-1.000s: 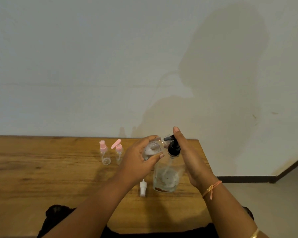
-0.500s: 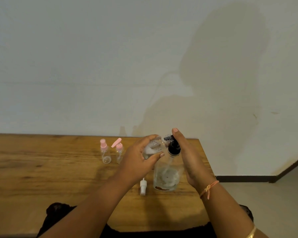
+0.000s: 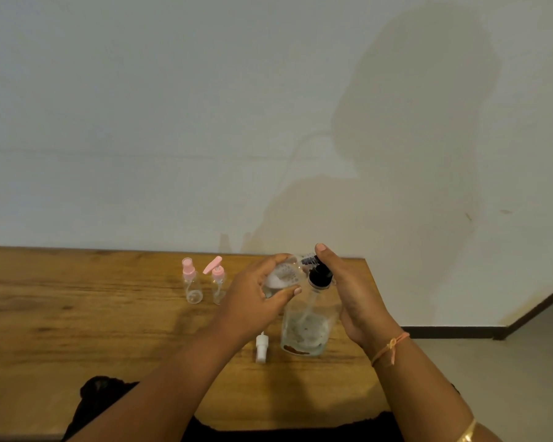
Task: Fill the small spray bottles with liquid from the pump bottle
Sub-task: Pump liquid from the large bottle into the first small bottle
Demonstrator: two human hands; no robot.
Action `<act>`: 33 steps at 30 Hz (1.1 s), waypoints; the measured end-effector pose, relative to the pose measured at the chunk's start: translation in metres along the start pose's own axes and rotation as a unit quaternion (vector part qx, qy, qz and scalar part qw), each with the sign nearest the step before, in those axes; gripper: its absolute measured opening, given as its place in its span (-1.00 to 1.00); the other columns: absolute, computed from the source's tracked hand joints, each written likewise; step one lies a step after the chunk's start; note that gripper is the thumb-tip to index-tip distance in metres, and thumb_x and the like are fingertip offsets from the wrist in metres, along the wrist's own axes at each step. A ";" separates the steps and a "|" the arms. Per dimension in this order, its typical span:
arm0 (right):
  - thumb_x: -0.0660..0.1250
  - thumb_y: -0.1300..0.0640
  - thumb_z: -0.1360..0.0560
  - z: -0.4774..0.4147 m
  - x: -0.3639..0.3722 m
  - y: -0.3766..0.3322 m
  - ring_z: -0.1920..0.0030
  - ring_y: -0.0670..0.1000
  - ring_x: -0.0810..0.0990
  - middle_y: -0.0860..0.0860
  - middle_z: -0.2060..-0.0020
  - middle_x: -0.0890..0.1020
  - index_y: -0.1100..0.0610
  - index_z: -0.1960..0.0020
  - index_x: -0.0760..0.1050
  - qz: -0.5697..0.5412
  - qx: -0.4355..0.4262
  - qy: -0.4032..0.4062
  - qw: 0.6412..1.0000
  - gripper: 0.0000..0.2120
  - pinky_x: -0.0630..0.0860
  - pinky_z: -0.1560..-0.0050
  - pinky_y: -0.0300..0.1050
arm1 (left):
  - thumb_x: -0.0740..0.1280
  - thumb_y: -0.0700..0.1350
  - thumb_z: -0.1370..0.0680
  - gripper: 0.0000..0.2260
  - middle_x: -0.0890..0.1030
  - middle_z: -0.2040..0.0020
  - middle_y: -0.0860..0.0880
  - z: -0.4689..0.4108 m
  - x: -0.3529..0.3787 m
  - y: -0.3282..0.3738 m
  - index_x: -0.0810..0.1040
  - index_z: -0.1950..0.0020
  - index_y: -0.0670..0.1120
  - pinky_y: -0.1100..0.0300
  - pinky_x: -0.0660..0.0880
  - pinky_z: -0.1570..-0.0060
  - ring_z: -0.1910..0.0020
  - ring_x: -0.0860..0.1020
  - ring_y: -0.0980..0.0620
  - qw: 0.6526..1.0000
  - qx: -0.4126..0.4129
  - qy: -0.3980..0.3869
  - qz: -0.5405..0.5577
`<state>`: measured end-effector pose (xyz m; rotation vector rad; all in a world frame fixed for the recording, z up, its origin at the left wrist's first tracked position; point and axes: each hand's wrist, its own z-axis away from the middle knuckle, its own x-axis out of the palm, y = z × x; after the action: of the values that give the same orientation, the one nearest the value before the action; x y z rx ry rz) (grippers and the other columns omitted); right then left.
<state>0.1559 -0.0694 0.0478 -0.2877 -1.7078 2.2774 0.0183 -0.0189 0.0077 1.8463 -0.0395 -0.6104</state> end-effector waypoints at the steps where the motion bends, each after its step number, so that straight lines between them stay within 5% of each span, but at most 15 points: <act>1: 0.22 -0.13 -0.53 0.001 0.001 0.000 0.17 -0.23 0.57 -0.17 0.23 0.66 -0.01 0.18 0.64 -0.003 -0.003 0.002 1.000 -0.70 0.38 0.14 -0.24 | 0.45 -0.08 -0.42 -0.59 0.51 -0.14 0.18 0.000 0.000 0.000 0.41 -0.15 0.26 0.48 0.37 -0.07 -0.13 0.46 0.25 1.000 -0.001 -0.001 0.000; 5: 0.20 -0.16 -0.52 0.002 0.000 -0.001 0.17 -0.24 0.58 -0.15 0.17 0.67 0.06 0.00 0.64 -0.014 -0.007 -0.010 1.000 -0.64 0.38 0.17 -0.25 | 0.46 -0.09 -0.42 -0.58 0.53 -0.15 0.19 0.002 0.000 0.000 0.41 -0.11 0.32 0.35 0.42 -0.15 -0.17 0.47 0.27 1.000 0.004 0.012 0.011; 10: 0.23 -0.20 -0.49 0.001 -0.002 -0.003 -0.06 -0.14 0.53 -0.03 -0.05 0.64 0.08 -0.11 0.61 -0.030 -0.008 -0.016 0.999 -0.58 0.45 -0.11 -0.08 | 0.45 -0.08 -0.42 -0.57 0.41 -0.06 0.42 0.002 0.000 0.004 0.37 -0.04 0.40 0.63 0.33 0.04 -0.05 0.35 0.61 1.000 0.011 0.015 0.009; 15: 0.28 -0.19 -0.47 -0.003 0.000 -0.002 -0.07 -0.01 0.54 0.10 -0.07 0.62 0.20 -0.12 0.56 -0.002 -0.015 0.019 1.000 -0.52 0.43 -0.22 0.06 | 0.47 -0.08 -0.41 -0.57 0.52 -0.13 0.25 0.000 0.002 0.000 0.40 -0.04 0.40 0.33 0.46 -0.10 -0.15 0.48 0.28 1.000 0.003 0.019 0.023; 19: 0.29 -0.09 -0.50 -0.004 0.001 -0.001 0.03 -0.02 0.49 0.11 0.01 0.58 0.28 -0.12 0.49 0.008 -0.026 0.045 0.999 -0.57 0.39 0.01 -0.13 | 0.47 -0.06 -0.40 -0.57 0.54 -0.19 0.13 0.000 0.002 -0.004 0.41 -0.08 0.38 0.15 0.51 -0.15 -0.18 0.50 0.18 1.000 -0.009 0.008 0.016; 27: 0.22 -0.18 -0.51 -0.005 -0.004 0.001 0.08 -0.16 0.47 -0.07 0.07 0.55 0.04 -0.03 0.55 0.002 -0.012 0.001 1.000 -0.68 0.34 -0.11 -0.09 | 0.46 -0.07 -0.42 -0.57 0.48 -0.12 0.31 0.000 0.003 0.002 0.38 -0.07 0.39 0.51 0.39 -0.03 -0.15 0.45 0.33 1.000 0.005 0.015 0.016; 33: 0.26 -0.21 -0.47 -0.006 0.000 0.000 -0.05 -0.03 0.50 -0.04 0.00 0.55 0.10 -0.16 0.47 0.001 0.014 0.016 1.000 -0.56 0.39 -0.26 0.10 | 0.46 -0.07 -0.42 -0.57 0.53 -0.18 0.17 0.000 0.002 0.000 0.39 -0.09 0.37 0.23 0.47 -0.15 -0.20 0.48 0.20 1.000 0.002 0.014 0.022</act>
<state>0.1578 -0.0637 0.0458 -0.3179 -1.6592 2.2835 0.0202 -0.0198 0.0066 1.8521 -0.0630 -0.5546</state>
